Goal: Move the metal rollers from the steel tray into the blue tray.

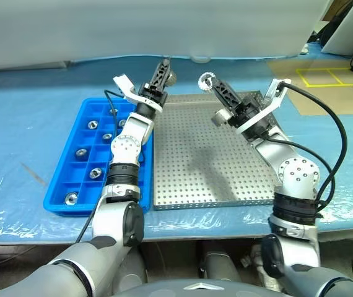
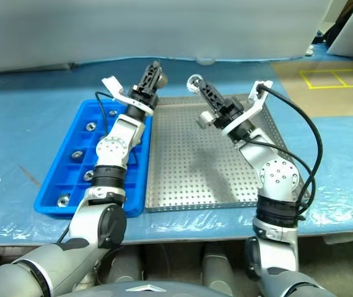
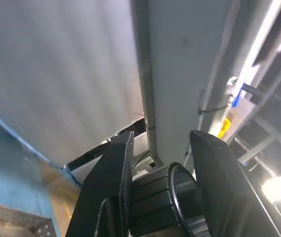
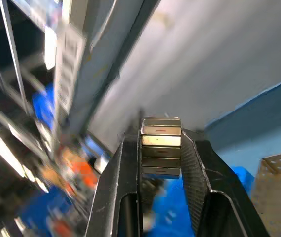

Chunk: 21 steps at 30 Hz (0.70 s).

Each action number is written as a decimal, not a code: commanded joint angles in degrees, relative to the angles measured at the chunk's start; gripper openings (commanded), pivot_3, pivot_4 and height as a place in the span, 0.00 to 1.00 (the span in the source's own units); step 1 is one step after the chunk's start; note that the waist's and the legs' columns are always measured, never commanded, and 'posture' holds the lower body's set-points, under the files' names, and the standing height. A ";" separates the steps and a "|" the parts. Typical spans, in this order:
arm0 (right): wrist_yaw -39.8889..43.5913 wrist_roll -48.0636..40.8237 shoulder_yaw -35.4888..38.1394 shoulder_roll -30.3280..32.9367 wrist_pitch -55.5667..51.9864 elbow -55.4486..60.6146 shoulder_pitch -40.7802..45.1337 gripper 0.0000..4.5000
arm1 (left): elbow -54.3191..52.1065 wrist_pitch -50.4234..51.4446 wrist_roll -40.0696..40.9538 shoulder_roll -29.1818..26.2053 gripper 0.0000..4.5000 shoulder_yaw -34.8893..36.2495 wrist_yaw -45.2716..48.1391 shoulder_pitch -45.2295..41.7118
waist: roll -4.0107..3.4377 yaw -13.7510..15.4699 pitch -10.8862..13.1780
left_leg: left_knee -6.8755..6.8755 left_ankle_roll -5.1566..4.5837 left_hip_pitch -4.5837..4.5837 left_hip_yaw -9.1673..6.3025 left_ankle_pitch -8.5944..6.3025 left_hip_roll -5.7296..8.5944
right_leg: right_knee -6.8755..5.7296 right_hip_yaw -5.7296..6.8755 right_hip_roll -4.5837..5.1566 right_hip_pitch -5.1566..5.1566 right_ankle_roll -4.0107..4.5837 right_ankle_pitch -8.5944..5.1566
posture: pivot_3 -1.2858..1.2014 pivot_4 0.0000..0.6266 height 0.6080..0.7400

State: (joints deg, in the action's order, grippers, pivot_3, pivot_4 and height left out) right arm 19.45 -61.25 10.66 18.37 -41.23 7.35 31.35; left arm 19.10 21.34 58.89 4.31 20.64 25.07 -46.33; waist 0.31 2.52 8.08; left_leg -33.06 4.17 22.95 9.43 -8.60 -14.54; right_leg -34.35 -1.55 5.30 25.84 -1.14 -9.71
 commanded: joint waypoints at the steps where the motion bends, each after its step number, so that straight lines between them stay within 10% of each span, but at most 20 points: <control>1: 9.11 6.25 -2.80 2.46 3.20 -4.24 5.73 0.19 | -12.70 0.33 -4.28 -5.08 0.32 -2.32 0.01 3.78 | 0.00 0.05 -0.03 | -0.16 0.02 -0.08 0.00 0.01 -0.02 | -0.27 -0.03 0.00 0.01 0.05 -0.04 | 0.51 0.00 1.00; 11: 24.77 24.15 -11.21 -0.74 14.43 -24.44 16.55 0.19 | -31.70 1.51 -20.68 -19.02 0.32 -8.90 -5.17 22.59 | -0.01 5.02 -1.64 | -1.10 0.03 -0.14 -0.51 0.43 -0.14 | -1.37 0.22 0.10 -0.12 -0.19 -0.04 | 0.62 0.00 1.00; 21: 29.11 30.35 -10.86 -5.60 18.72 -32.55 19.53 0.19 | -34.27 0.52 -29.78 -18.64 0.32 -13.98 -8.56 27.83 | -0.15 10.71 -1.79 | -1.12 0.10 0.17 -1.05 0.47 -0.29 | -1.41 1.36 0.48 -0.56 -0.04 0.04 | 0.65 0.00 1.00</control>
State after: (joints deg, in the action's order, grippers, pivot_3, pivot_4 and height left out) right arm 47.67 -30.84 -1.63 12.98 -24.13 -26.51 48.54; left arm -12.92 22.93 30.42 -14.03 7.85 16.15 -17.35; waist 0.16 13.23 6.29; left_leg -34.18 4.27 23.13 8.37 -8.13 -14.81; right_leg -35.76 -0.16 5.82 25.28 -1.18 -9.66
